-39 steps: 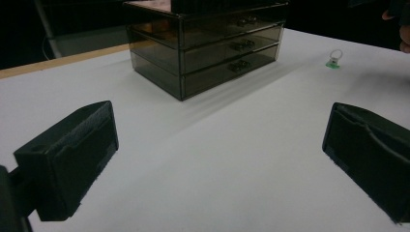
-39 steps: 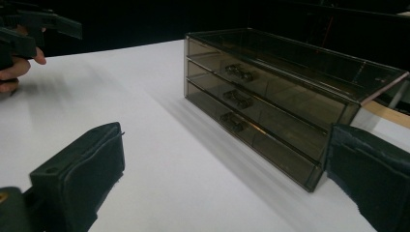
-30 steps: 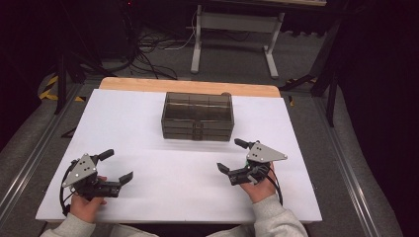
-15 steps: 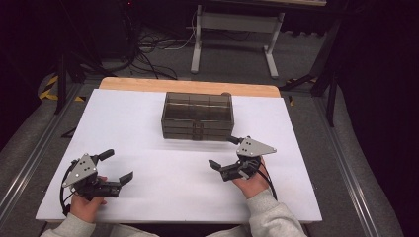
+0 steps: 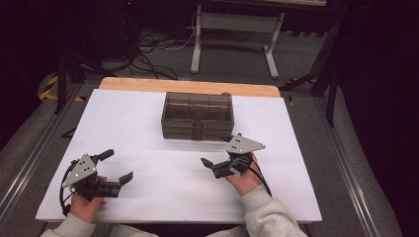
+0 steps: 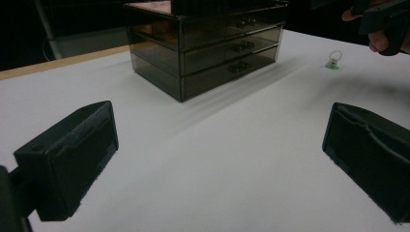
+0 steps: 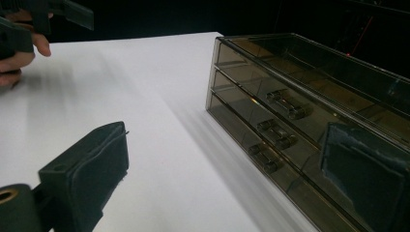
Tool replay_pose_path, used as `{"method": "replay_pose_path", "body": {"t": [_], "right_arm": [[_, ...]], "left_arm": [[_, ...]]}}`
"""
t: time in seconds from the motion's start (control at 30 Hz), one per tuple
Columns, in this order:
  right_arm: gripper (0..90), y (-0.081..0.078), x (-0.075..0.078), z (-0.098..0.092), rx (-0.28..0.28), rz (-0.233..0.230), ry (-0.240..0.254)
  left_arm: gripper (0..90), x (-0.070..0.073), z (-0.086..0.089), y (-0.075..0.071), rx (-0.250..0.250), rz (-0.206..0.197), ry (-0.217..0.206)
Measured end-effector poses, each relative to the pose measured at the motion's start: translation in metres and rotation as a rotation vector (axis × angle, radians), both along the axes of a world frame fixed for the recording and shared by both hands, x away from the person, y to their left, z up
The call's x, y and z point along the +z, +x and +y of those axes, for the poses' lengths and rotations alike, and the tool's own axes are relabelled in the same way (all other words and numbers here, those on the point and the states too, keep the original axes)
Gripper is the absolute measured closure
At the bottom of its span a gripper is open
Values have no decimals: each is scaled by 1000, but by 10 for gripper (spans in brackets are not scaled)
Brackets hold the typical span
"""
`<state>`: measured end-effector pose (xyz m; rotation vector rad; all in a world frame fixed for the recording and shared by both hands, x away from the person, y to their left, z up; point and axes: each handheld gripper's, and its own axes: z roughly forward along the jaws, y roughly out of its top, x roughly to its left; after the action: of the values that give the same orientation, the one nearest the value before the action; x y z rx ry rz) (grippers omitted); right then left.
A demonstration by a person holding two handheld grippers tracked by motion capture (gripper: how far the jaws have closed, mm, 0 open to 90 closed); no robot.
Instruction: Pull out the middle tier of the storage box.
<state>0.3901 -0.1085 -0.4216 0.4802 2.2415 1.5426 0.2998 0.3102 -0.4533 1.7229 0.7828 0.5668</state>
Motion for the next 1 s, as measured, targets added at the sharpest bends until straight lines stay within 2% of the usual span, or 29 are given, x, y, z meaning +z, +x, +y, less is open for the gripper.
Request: {"method": "replay_pose_path", "body": {"t": [0.03, 0.13, 0.27, 0.3, 0.33, 0.37, 0.53, 0.7, 0.77, 0.8, 0.83, 0.87, 1.0], "right_arm": [[58, 0, 1, 2, -3, -2, -24], [77, 1, 1, 4, -2, -8, -39], [137, 0, 2, 8, -7, -53, -92], [137, 0, 2, 8, -7, -53, -92], [167, -1, 2, 9, -9, -76, -120], [167, -1, 2, 9, -9, -76, -120], [231, -7, 3, 11, -30, -148, -197], [248, -10, 5, 14, -43, -193, -240], [250, -13, 7, 16, -64, -234, -269], [250, -13, 7, 16, -64, -234, -269], [250, -15, 8, 18, -84, -266, -291], [250, -15, 8, 18, -84, -266, -291], [253, -17, 11, 23, -114, -327, -347]], "left_arm": [[2, 0, 1, 0, -3, -6, 5], [2, 0, 1, 0, -1, -7, 5], [3, 1, 1, 0, -2, -6, 5], [2, 1, 1, 0, -2, -6, 5], [2, 1, 1, 0, 0, -5, 3], [2, 1, 1, 0, 0, -5, 3], [2, 1, 1, 0, 3, -5, 3], [3, 1, 1, 0, 3, -5, 4], [2, 1, 1, 0, 3, -6, 2], [2, 1, 1, 0, 3, -6, 2], [2, 1, 1, 0, 3, -6, 2], [2, 1, 1, -1, 4, -6, 1], [2, 1, 2, -1, 4, -6, 0]]}}
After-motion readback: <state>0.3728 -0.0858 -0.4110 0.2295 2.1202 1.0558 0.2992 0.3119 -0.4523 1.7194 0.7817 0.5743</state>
